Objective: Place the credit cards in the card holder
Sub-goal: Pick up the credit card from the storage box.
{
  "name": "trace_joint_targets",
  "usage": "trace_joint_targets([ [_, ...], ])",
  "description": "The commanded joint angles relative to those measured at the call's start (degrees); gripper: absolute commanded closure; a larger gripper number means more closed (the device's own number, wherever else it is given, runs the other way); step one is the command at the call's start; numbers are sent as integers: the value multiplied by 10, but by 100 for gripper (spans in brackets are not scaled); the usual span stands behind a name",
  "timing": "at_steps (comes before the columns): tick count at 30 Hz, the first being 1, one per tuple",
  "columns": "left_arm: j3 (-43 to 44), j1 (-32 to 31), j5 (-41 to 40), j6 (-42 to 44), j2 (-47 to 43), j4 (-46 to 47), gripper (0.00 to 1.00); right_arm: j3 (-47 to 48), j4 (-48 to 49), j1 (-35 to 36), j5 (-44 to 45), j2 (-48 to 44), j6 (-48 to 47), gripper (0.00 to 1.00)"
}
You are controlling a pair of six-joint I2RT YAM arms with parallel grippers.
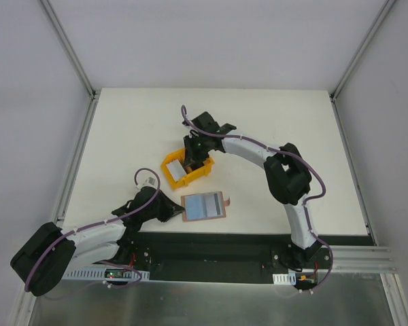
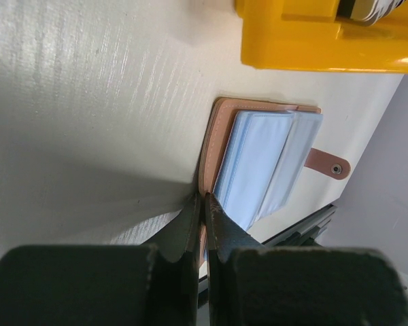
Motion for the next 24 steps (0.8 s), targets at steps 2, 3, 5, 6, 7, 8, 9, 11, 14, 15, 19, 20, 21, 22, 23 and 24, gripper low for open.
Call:
trace_joint_targets([
  [2, -10, 3, -9, 15, 9, -25, 100, 28, -19, 4, 31, -51, -13, 88],
  [3, -10, 3, -9, 15, 9, -25, 100, 29, -23, 4, 41, -53, -18, 91],
  [5, -10, 3, -9, 15, 8, -25, 100, 29, -28, 4, 61, -58, -25, 95],
  [6, -10, 4, -9, 16, 8, -25, 100, 29, -30, 4, 70, -60, -29, 99],
  [7, -10, 3, -9, 15, 8, -25, 100, 31, -30, 5, 77, -62, -32, 100],
  [8, -10, 3, -9, 15, 8, -24, 100, 32, -31, 5, 89, -64, -36, 100],
  [9, -10, 3, -8, 15, 9, -25, 100, 33, -32, 5, 98, -66, -39, 100],
  [11, -10, 3, -7, 15, 9, -25, 100, 31, -32, 5, 121, -77, -47, 100],
  [14, -11, 3, -7, 15, 6, -25, 100, 13, -17, 4, 143, -110, -54, 100],
  [15, -12, 4, -7, 16, 4, -25, 100, 5, -12, 2, 145, -124, -53, 100],
  [19, -14, 3, -6, 19, 2, -27, 100, -64, 38, -6, 134, -208, -34, 100],
  [20, -14, 3, -5, 20, 2, -27, 100, -89, 53, -8, 130, -229, -27, 100],
  [21, -15, 3, -4, 21, 2, -28, 100, -106, 62, -11, 123, -243, -16, 99],
  [22, -15, 3, -4, 22, 4, -27, 100, -122, 68, -12, 113, -258, -7, 100],
  [23, -14, 3, -3, 24, 5, -27, 100, -144, 76, -12, 103, -276, 2, 100],
  [24, -14, 3, -1, 27, 5, -28, 100, -168, 88, -12, 97, -293, 14, 100],
])
